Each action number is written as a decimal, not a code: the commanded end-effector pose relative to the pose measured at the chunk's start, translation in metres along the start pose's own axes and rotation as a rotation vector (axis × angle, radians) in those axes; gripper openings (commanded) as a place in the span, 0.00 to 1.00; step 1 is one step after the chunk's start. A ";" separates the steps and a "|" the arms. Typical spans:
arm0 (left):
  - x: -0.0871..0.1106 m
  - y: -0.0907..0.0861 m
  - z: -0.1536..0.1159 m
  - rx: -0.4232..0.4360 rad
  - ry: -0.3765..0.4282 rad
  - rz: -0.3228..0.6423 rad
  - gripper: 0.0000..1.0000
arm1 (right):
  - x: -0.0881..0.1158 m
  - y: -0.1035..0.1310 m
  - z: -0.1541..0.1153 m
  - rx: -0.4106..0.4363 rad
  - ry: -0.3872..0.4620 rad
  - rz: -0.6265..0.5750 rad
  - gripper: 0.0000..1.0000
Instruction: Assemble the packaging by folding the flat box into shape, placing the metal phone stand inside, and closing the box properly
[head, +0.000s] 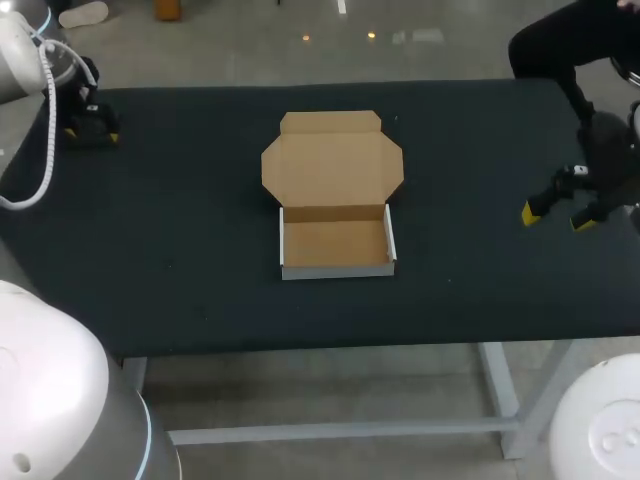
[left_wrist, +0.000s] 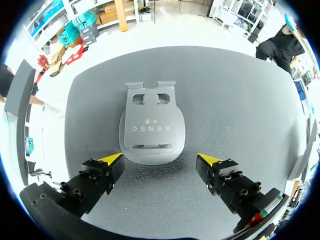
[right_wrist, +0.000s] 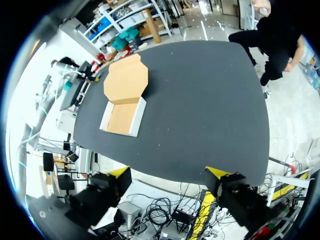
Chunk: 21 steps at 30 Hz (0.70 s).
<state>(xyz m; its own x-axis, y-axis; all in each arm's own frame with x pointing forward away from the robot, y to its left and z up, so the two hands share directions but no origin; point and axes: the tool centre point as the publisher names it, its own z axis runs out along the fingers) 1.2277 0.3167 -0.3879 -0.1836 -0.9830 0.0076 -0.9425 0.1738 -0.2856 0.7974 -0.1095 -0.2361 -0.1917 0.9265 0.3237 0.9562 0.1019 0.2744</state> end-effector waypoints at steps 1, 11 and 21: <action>-0.002 -0.006 0.005 -0.012 0.007 0.005 1.00 | 0.000 0.000 -0.003 0.005 0.003 -0.001 1.00; 0.000 -0.009 0.007 -0.009 0.011 0.024 1.00 | 0.000 0.000 -0.003 0.005 0.003 -0.001 1.00; 0.000 -0.012 0.007 -0.004 0.012 0.033 1.00 | 0.000 0.000 -0.003 0.005 0.003 -0.001 1.00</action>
<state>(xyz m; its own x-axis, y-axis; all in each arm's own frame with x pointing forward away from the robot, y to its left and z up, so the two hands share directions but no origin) 1.2334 0.3128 -0.3891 -0.2170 -0.9762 0.0043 -0.9339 0.2063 -0.2921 0.7974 -0.1095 -0.2361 -0.1917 0.9265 0.3237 0.9562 0.1019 0.2744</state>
